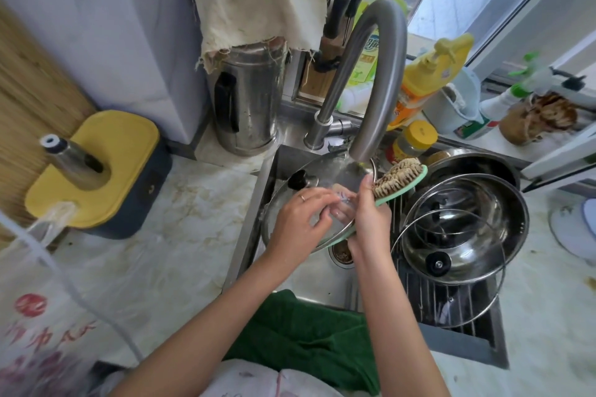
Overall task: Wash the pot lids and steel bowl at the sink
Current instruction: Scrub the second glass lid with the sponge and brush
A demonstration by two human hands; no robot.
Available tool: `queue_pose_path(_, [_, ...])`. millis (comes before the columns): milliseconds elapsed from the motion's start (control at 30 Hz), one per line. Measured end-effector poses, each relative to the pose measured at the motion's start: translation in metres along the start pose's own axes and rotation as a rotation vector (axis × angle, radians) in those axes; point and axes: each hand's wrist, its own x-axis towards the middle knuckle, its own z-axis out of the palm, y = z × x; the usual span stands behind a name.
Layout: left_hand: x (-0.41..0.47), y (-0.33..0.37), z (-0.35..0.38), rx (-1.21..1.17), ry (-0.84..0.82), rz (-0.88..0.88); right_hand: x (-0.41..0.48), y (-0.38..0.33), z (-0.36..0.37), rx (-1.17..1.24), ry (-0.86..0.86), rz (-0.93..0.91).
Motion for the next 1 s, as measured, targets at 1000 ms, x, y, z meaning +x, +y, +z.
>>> queue_pose_path(1000, [-0.059, -0.027, -0.016, -0.052, -0.077, -0.045, 0.020, -0.013, -0.021, 0.111, 0.063, 0.022])
